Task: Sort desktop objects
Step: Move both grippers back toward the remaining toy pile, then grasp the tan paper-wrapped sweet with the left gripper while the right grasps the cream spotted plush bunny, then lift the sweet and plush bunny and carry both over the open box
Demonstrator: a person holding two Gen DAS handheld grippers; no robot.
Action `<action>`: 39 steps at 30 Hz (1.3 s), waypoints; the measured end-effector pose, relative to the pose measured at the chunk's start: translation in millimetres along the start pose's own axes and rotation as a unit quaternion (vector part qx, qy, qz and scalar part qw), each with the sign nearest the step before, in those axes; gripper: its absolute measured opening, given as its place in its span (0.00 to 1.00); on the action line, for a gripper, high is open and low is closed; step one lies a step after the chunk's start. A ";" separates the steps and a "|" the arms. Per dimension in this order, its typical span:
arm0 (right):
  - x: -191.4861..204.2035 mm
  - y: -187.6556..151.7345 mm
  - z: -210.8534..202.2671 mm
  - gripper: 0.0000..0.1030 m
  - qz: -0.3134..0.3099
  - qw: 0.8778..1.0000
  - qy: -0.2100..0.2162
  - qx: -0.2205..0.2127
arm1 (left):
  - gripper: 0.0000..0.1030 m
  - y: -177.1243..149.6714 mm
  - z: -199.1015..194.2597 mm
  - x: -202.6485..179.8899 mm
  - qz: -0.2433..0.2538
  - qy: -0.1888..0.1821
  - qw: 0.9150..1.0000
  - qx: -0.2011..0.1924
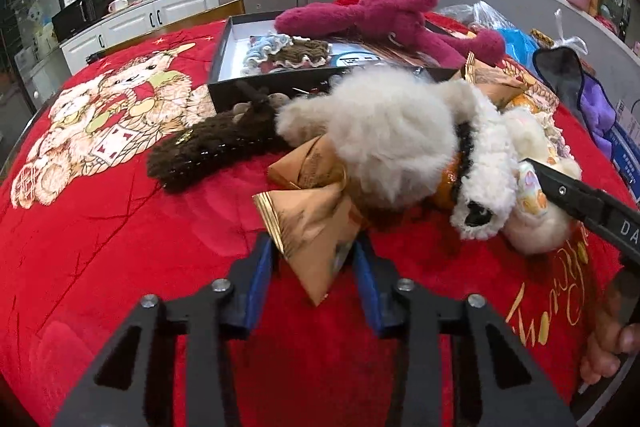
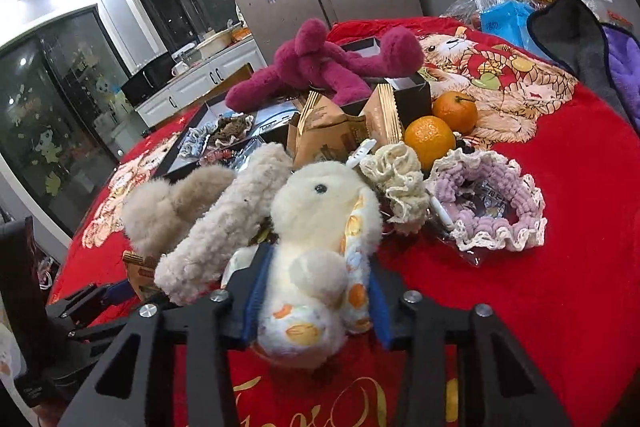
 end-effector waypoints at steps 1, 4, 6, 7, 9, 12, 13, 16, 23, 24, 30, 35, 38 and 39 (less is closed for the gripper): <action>-0.5 0.6 -0.9 0.40 0.002 1.000 0.002 -0.002 | 0.36 -0.8 -1.1 0.5 -0.002 -0.002 1.000 -0.001; 0.5 2.6 -7.2 0.37 0.005 1.000 0.009 -0.014 | 0.33 -3.2 -5.5 3.3 -0.008 -0.005 1.000 -0.004; 1.5 5.2 -13.0 0.35 0.003 1.000 0.013 -0.027 | 0.30 -3.6 -9.2 3.2 -0.008 0.004 1.000 -0.010; 1.3 6.2 -15.8 0.35 0.002 0.999 0.015 -0.033 | 0.30 -3.5 -11.8 1.6 -0.005 0.005 1.000 -0.015; 1.3 10.0 -23.7 0.34 0.003 0.999 0.018 -0.049 | 0.30 -2.8 -17.9 -0.9 0.000 0.005 1.000 -0.028; -0.8 13.8 -31.2 0.33 0.008 0.998 0.023 -0.063 | 0.30 -1.5 -24.2 -3.2 0.005 0.006 0.999 -0.039; -1.6 14.9 -32.1 0.33 0.012 0.997 0.028 -0.065 | 0.30 -1.0 -26.3 -3.8 0.005 0.003 0.999 -0.042; -2.2 16.7 -39.1 0.26 0.021 0.996 0.046 -0.078 | 0.28 0.4 -30.2 -6.1 0.007 -0.003 0.999 -0.047; 7.0 9.9 -44.3 0.21 0.011 0.996 0.047 -0.078 | 0.27 1.7 -33.6 -9.0 0.014 0.000 0.998 -0.053; 7.9 9.5 -44.7 0.20 0.007 0.996 0.042 -0.077 | 0.27 1.5 -33.6 -8.7 0.011 -0.004 0.999 -0.052; 7.7 3.6 -48.3 0.16 0.004 0.997 0.031 -0.072 | 0.27 2.9 -38.7 -2.6 -0.005 -0.009 0.998 -0.059; 10.9 3.4 -60.2 0.14 -0.004 0.997 0.030 -0.076 | 0.26 6.1 -46.0 -4.4 -0.006 -0.018 0.997 -0.071; 14.5 7.4 -69.5 0.14 -0.005 0.996 0.034 -0.082 | 0.26 8.5 -51.8 -6.2 -0.009 -0.028 0.997 -0.077; 15.9 8.6 -72.4 0.14 -0.004 0.996 0.039 -0.083 | 0.26 9.7 -54.4 -6.2 -0.011 -0.032 0.996 -0.079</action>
Point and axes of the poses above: each gripper's, at about its wrist camera, not at the fingertips, and z roughly the way its jaws point, x to its left, y to its top, the point moved 9 cm from there along z, roughly the way its jaws point, and after that the axes turned 1 degree about -z, right-handed, at the moved point
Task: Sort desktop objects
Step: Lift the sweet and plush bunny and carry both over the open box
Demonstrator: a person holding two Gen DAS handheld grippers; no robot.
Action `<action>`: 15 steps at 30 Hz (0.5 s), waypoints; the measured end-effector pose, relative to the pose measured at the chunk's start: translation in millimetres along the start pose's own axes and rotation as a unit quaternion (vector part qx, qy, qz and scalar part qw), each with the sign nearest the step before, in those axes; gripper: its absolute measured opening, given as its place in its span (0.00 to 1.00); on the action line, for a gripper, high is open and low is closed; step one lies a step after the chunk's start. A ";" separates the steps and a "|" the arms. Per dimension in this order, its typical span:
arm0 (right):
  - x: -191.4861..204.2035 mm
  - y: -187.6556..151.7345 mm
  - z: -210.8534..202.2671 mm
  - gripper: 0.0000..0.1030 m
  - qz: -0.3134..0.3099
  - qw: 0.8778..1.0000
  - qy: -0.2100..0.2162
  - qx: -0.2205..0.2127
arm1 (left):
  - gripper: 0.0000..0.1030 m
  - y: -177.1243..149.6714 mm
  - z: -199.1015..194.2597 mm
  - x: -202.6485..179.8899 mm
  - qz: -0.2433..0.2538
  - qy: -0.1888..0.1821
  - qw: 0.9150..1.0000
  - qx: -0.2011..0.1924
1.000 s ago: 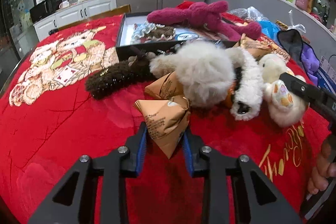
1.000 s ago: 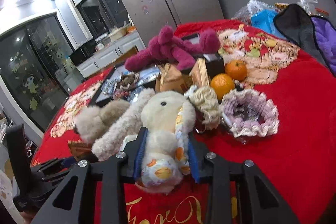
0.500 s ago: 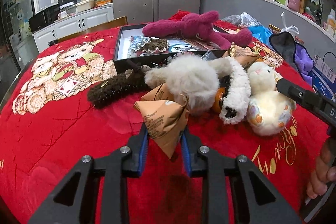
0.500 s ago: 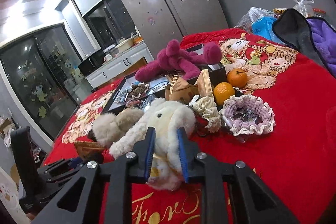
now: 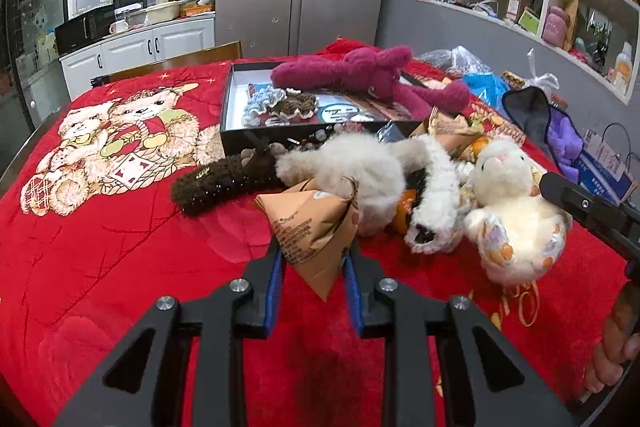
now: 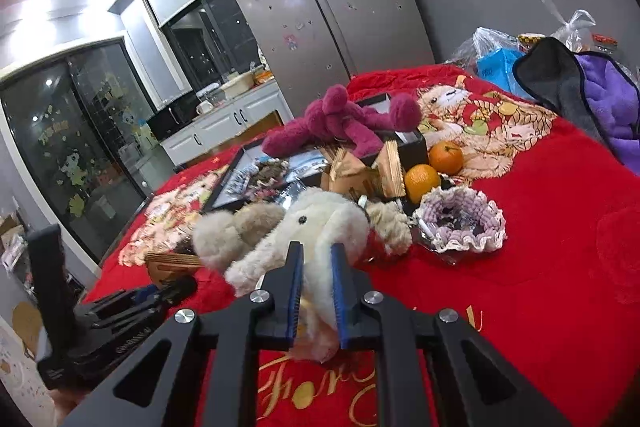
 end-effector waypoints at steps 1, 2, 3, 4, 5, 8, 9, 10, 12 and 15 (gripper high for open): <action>2.1 1.5 -2.6 0.14 0.001 1.000 0.004 -0.002 | 0.26 1.7 -2.6 -0.4 -0.002 -0.006 1.000 -0.002; 4.6 3.8 -6.5 0.14 0.000 1.000 0.004 -0.005 | 0.26 3.2 -5.1 -0.4 -0.004 -0.010 1.000 -0.004; 5.7 5.4 -8.3 0.14 -0.002 1.000 0.002 -0.007 | 0.26 5.6 -8.8 0.6 -0.006 -0.014 1.000 -0.007; 7.8 6.9 -10.6 0.14 -0.005 1.000 0.001 -0.008 | 0.26 7.1 -11.8 1.0 -0.007 -0.015 1.000 -0.010; 10.1 8.1 -13.2 0.14 -0.007 1.000 0.001 -0.009 | 0.26 8.3 -14.6 1.2 -0.008 -0.017 1.000 -0.012; 17.0 12.8 -22.5 0.14 -0.019 1.000 -0.005 -0.017 | 0.26 11.9 -23.9 3.3 -0.009 -0.020 1.000 -0.019; 19.0 14.2 -24.8 0.14 -0.020 1.000 -0.005 -0.020 | 0.26 12.4 -26.4 4.0 -0.008 -0.020 1.000 -0.020; 21.8 15.9 -27.1 0.14 -0.022 0.999 -0.003 -0.022 | 0.26 13.3 -29.0 5.3 -0.009 -0.020 1.000 -0.021; 24.9 19.4 -29.3 0.14 -0.024 0.999 0.000 -0.024 | 0.26 14.5 -33.6 8.2 -0.011 -0.020 0.999 -0.022; 33.1 24.6 -32.8 0.14 -0.029 0.999 0.006 -0.029 | 0.26 16.9 -39.8 12.4 -0.014 -0.016 0.999 -0.026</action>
Point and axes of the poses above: each gripper's, at about its wrist camera, not at the fingertips, and z roughly the way its jaws point, x to its left, y to its top, the point moved 9 cm from there along z, roughly the way its jaws point, and after that the axes turned 1 degree about -z, right-handed, at the moved point
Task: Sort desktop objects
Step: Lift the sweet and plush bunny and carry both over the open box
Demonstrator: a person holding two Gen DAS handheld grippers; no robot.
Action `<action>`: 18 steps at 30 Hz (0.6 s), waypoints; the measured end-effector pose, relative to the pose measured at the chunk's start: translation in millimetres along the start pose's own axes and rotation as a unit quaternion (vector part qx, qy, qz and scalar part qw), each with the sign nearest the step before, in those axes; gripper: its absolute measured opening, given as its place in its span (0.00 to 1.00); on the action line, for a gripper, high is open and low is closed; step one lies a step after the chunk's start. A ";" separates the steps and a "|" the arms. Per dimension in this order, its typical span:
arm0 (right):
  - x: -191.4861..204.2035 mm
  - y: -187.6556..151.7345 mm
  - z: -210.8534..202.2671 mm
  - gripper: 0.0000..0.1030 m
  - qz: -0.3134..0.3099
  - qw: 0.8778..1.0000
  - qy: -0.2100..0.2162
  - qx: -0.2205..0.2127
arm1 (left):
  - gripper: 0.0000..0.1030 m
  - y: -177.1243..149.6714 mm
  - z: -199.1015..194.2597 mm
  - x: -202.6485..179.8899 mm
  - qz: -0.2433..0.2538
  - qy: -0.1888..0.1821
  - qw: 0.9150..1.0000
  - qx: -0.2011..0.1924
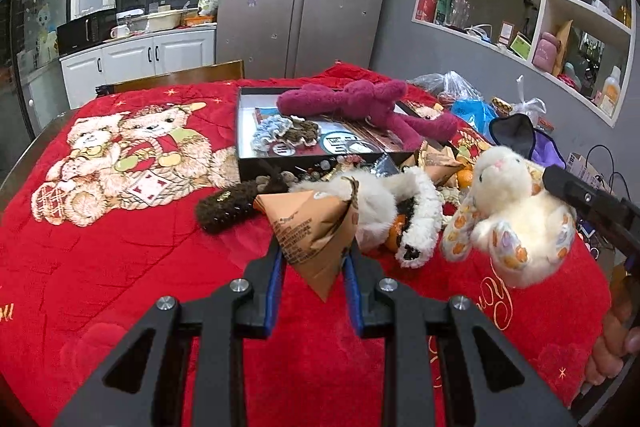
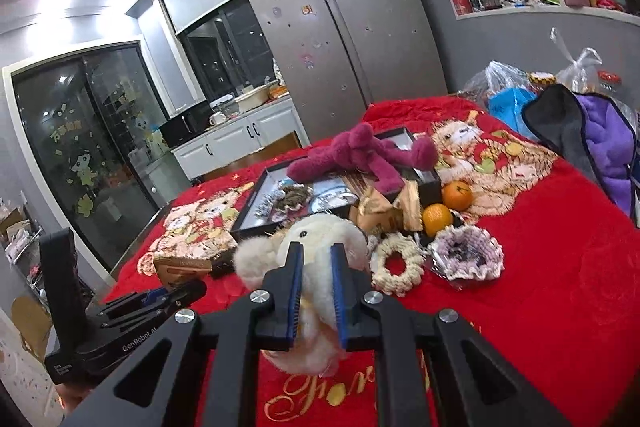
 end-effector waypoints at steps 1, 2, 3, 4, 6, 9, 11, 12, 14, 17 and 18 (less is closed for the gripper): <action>4.3 3.1 -1.1 0.14 -0.004 1.000 0.002 -0.003 | 0.26 1.3 -1.9 1.2 -0.001 -0.001 1.000 -0.001; 8.3 5.5 -1.3 0.14 -0.008 1.000 0.004 -0.004 | 0.26 2.0 -3.4 1.9 -0.003 -0.001 1.000 -0.002; 11.1 7.6 -1.4 0.14 -0.011 1.000 0.006 -0.005 | 0.26 3.1 -6.0 3.1 -0.005 -0.001 1.000 -0.004; 15.2 10.1 -1.9 0.14 -0.013 1.000 0.009 -0.008 | 0.26 4.1 -8.6 4.3 -0.006 0.000 1.000 -0.006; 23.6 14.5 -1.4 0.14 -0.022 1.000 0.011 -0.012 | 0.26 6.4 -13.8 6.7 -0.007 0.005 1.000 -0.011; 35.7 19.8 -1.0 0.14 -0.029 0.999 0.022 -0.015 | 0.26 10.2 -21.4 8.0 -0.007 0.007 1.000 -0.017; 43.8 21.6 -0.3 0.14 -0.034 0.999 0.029 -0.014 | 0.26 13.0 -25.3 8.7 -0.005 0.011 1.000 -0.021; 47.5 22.5 0.3 0.14 -0.037 0.999 0.032 -0.015 | 0.26 14.1 -26.8 8.8 -0.004 0.011 1.000 -0.022; 52.7 23.7 0.9 0.14 -0.039 0.998 0.038 -0.014 | 0.26 16.2 -28.5 8.4 -0.003 0.010 1.000 -0.023; 58.2 24.9 2.3 0.14 -0.042 0.998 0.041 -0.014 | 0.26 18.0 -29.3 7.2 0.000 0.010 1.000 -0.022; 58.6 25.4 3.2 0.14 -0.041 0.998 0.041 -0.013 | 0.26 19.0 -29.1 6.4 0.001 0.011 1.000 -0.021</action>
Point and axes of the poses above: each gripper's, at about its wrist camera, not at the fingertips, and z roughly the way its jaws point, x to its left, y to its top, the point moved 9 cm from there along z, roughly the way its jaws point, and after that the axes turned 1 degree about -z, right-handed, at the moved point
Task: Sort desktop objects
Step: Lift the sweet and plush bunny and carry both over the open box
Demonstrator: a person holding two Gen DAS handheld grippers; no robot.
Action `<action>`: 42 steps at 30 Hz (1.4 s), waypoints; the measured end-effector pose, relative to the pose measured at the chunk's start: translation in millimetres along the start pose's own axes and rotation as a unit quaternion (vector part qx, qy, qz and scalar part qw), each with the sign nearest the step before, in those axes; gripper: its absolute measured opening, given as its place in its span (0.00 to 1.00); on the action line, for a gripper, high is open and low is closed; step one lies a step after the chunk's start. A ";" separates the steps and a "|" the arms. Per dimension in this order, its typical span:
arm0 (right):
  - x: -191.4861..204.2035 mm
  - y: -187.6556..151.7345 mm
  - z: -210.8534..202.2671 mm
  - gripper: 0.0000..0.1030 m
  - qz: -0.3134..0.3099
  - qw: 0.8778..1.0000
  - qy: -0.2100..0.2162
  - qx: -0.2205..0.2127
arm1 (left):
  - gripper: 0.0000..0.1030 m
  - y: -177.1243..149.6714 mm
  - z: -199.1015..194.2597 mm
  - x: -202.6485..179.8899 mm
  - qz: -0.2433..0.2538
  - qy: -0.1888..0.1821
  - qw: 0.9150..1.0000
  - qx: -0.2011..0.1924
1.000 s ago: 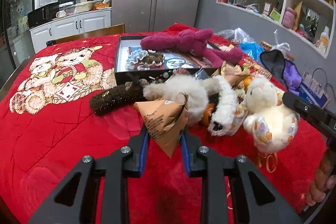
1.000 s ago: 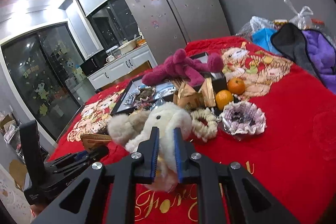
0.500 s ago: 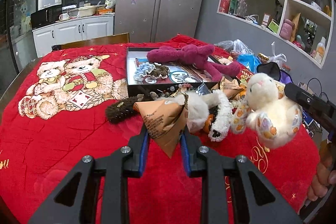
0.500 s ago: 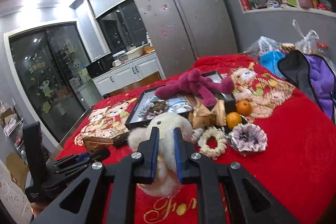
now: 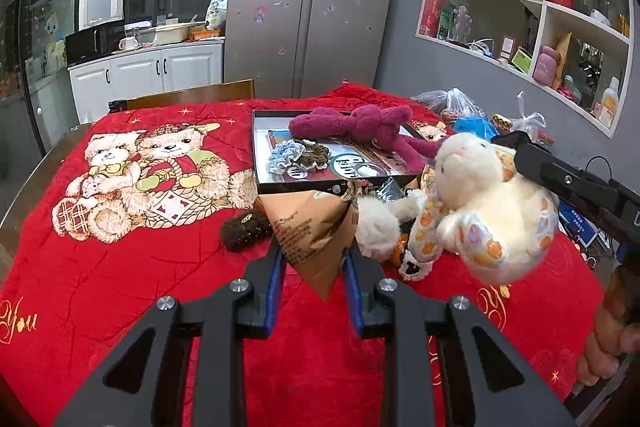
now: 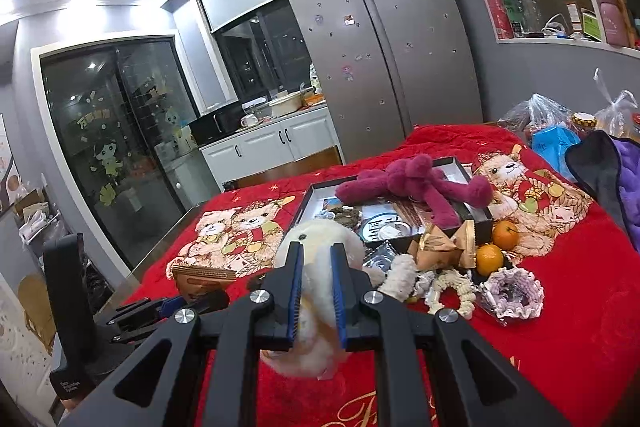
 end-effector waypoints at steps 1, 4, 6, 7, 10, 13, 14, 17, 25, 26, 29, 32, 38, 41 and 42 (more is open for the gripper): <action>0.3 0.0 1.3 0.14 0.000 1.000 0.001 0.002 | 0.26 0.2 0.2 -1.2 0.000 0.000 1.000 0.001; 1.3 2.4 4.8 0.14 0.001 1.000 0.006 0.005 | 0.26 1.0 0.6 -3.3 0.001 0.001 1.000 0.001; 0.7 5.4 7.3 0.14 0.007 1.000 0.013 0.004 | 0.26 1.7 3.2 -4.9 -0.001 -0.002 1.000 0.005; -1.1 7.4 9.0 0.14 0.010 1.000 0.016 0.005 | 0.26 2.5 4.4 -4.6 -0.001 -0.003 1.000 0.007; -1.6 11.0 14.4 0.14 0.012 1.000 0.018 0.009 | 0.26 9.3 6.5 -6.9 0.002 -0.005 1.000 0.007; -0.9 18.3 20.7 0.14 0.012 1.000 0.022 0.013 | 0.26 22.4 11.1 -7.5 0.006 -0.001 1.000 0.005; -1.1 23.5 22.8 0.14 0.011 1.000 0.022 0.013 | 0.26 27.8 13.3 -8.0 0.008 0.001 1.000 0.005; 0.8 36.9 28.3 0.14 0.004 1.000 0.023 0.008 | 0.26 43.5 19.6 -10.8 0.012 -0.004 1.000 0.005; 7.9 84.8 41.8 0.14 -0.030 1.000 0.008 -0.006 | 0.26 101.0 44.8 -18.4 0.022 -0.001 1.000 -0.014; 11.0 95.6 42.8 0.14 -0.043 0.999 0.003 -0.011 | 0.26 107.3 49.4 -18.5 0.021 0.001 1.000 -0.015; 15.7 119.9 45.6 0.14 -0.063 0.998 -0.004 -0.024 | 0.26 129.4 68.6 -18.3 0.018 0.001 1.000 -0.015; 15.8 141.3 54.3 0.14 -0.076 0.997 -0.009 -0.033 | 0.26 150.3 91.9 -15.9 0.010 0.003 1.000 -0.014; 2.8 151.5 90.1 0.14 -0.080 0.996 -0.013 -0.025 | 0.26 162.4 138.9 -7.6 0.002 0.000 1.000 0.004; -10.0 138.8 113.9 0.14 -0.074 0.997 -0.020 -0.003 | 0.26 154.7 159.0 0.4 -0.004 -0.003 1.000 0.018; -13.3 134.1 120.1 0.14 -0.075 0.997 -0.022 0.003 | 0.26 149.9 166.9 2.6 0.000 0.001 1.000 0.028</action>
Point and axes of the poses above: each gripper's, at about its wrist camera, not at the fingertips, and z roughly the way its jaws point, x to its left, y to its top, the point moved 9 cm from there along z, roughly the way its jaws point, and after that the axes turned 1 degree about -z, right-handed, at the moved point
